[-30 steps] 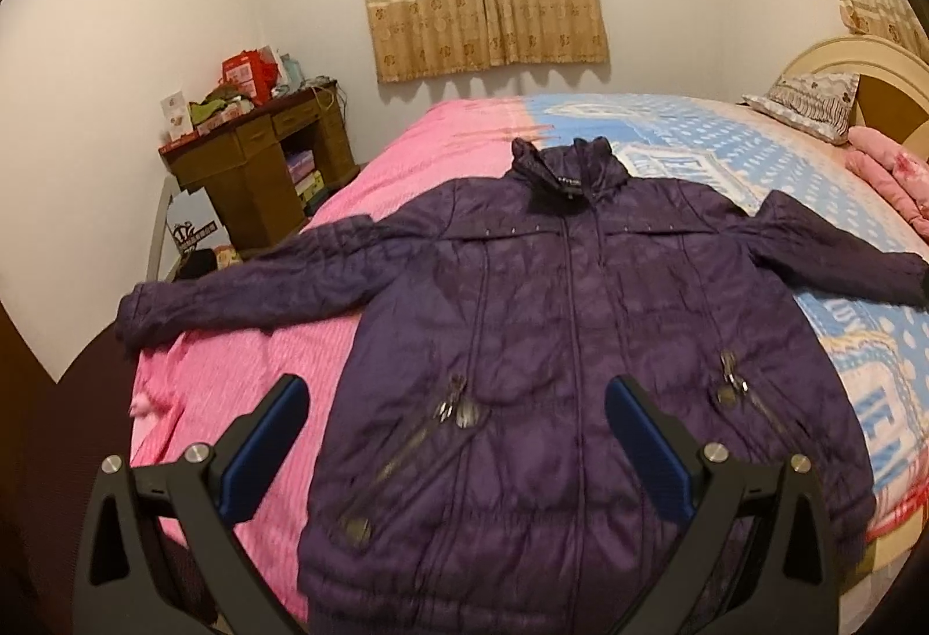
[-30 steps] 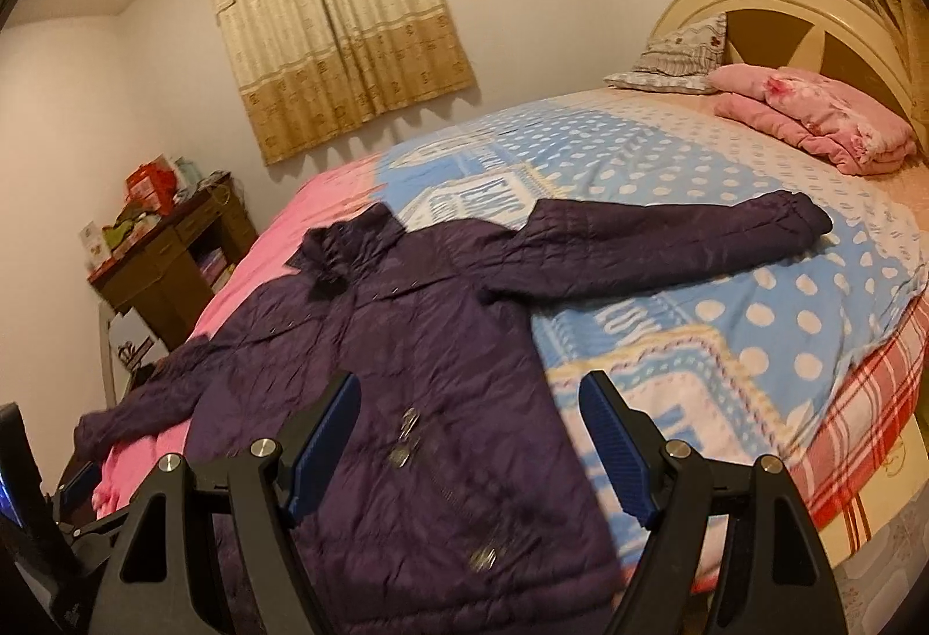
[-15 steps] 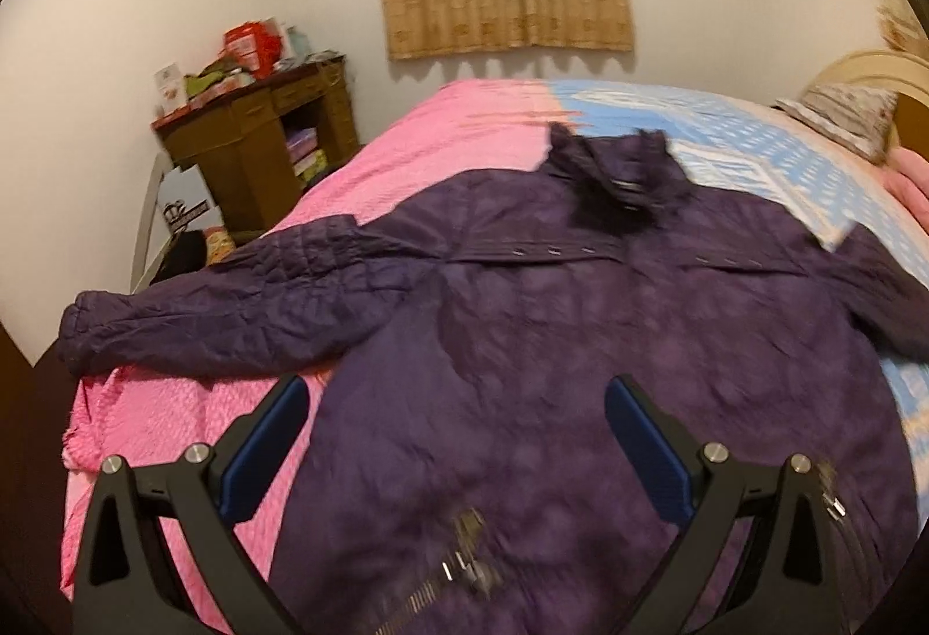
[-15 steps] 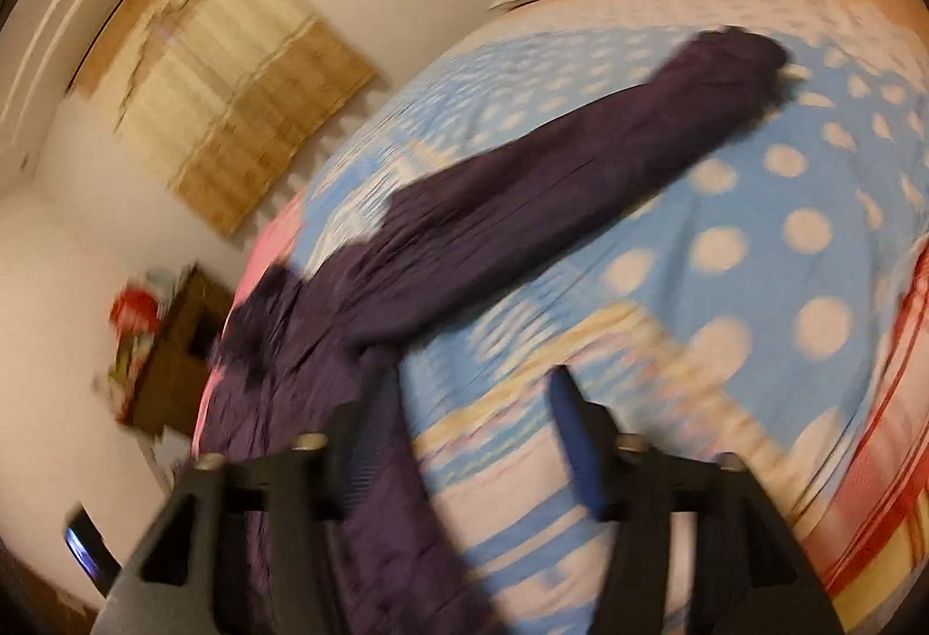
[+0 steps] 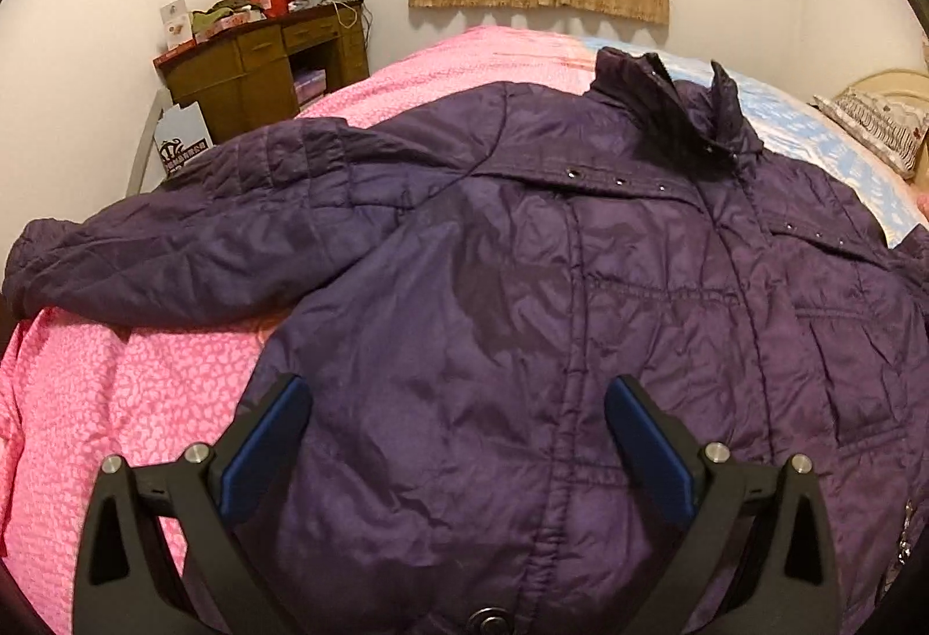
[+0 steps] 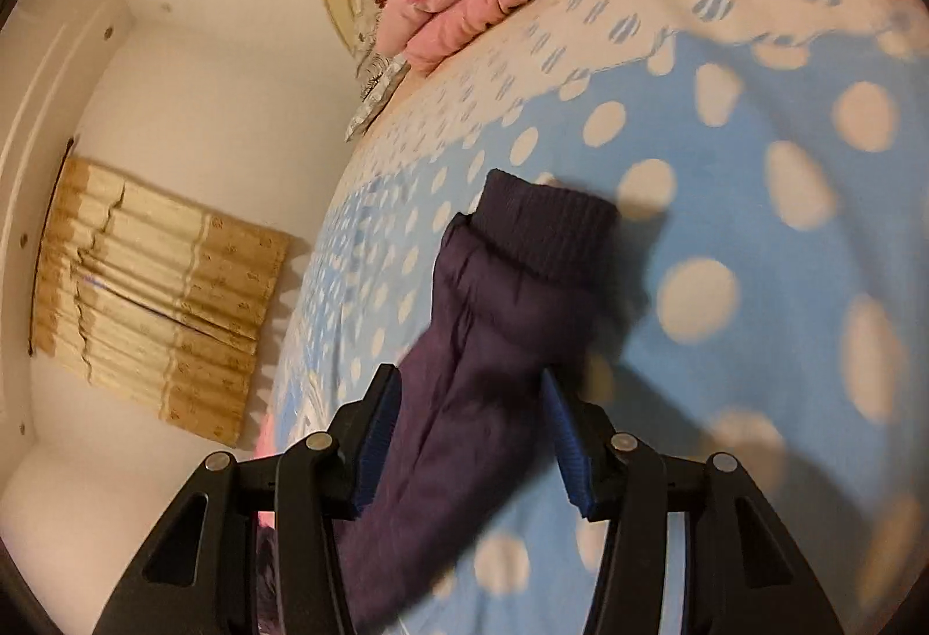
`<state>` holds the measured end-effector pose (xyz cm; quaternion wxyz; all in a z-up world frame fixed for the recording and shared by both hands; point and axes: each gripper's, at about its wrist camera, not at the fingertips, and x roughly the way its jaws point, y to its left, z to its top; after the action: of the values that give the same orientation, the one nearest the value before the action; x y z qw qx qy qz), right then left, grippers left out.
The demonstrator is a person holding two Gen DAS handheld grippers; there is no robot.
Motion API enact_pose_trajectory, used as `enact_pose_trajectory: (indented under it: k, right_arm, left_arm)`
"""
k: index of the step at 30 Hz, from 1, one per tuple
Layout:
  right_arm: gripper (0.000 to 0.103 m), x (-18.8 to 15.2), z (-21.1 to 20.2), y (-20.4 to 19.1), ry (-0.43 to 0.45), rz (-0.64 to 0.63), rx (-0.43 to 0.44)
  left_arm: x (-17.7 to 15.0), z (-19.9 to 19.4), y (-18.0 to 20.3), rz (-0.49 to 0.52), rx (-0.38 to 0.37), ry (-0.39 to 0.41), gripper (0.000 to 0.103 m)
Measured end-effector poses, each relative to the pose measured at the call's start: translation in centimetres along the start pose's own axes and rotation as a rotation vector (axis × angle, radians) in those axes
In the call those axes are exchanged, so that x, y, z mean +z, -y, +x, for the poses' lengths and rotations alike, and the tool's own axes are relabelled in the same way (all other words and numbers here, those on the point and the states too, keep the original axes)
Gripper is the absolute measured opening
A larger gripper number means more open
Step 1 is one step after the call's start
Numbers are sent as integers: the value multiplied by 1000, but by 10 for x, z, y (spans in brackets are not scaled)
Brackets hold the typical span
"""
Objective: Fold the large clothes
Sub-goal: 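Reach the right tool to the jacket sleeve cuff and grasp it, then lift the cuff with the right tool and fold it across the jacket body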
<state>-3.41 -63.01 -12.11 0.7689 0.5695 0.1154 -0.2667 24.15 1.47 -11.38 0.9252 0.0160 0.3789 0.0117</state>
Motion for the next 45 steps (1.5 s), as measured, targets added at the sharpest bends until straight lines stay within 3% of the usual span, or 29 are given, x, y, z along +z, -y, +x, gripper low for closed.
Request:
enact_pose_trajectory:
  k: [3,6,9,12,14,15,16,18,21,24,27,29,30,31,32,35,39,42,45]
  right_arm:
    - [51,6,28,13,-19,87,52]
    - [51,9,40,1,-15,1,27]
    - [36,6,42,-6,-31,-87,-38]
    - [38,6,23,8,-10,27,28]
    - [55,9,9,14,28,59,16]
    - [80,9,1,13,50,48,6]
    - [91,11,-6,13,80,32,5]
    - [100,15,-13,9,105,29,3]
    - [100,17,-4,7,56,35,-72]
    - [100,19,8,-1,92,25,-118]
    - [100,22,38,-15,7,-10,-114]
    - [100,21,58,-29,-29,-107,-209]
    - [86,19,61,-34,-26,-144,-242]
    - [42,17,63,-38,-24,-181,-271]
    - [32,15,66,-36,-50,-199,-264]
    - [27,14,54,-12,-77,-123,-153]
    - [27,1,6,-28,32,-212,-155]
    - [27,-15,-36,-82,145,-424,-132]
    - [27,-40,-70,-153,204,-601,-45]
  left_arm:
    - [0,-1,2,11,9,-2,103]
    - [-1,-1,4,18,16,4,103]
    - [-1,0,4,17,16,7,103]
    - [0,1,4,15,12,7,103]
    - [0,1,3,15,12,8,103]
    - [0,1,3,15,12,9,103]
    - [-1,1,3,15,12,10,103]
    - [-1,1,3,15,12,9,103]
    - [-1,1,3,16,13,9,103]
    - [-1,0,3,17,14,9,103]
    - [-2,-1,4,20,17,7,103]
    - [-1,-1,4,21,19,7,103]
    - [-1,-1,4,21,19,8,103]
    - [-2,0,4,21,18,8,103]
    - [-2,0,4,21,18,9,103]
    - [-2,0,4,20,17,9,103]
    - [-3,0,4,20,18,9,103]
    - [-1,1,4,18,14,8,103]
    - [0,1,4,17,10,5,103]
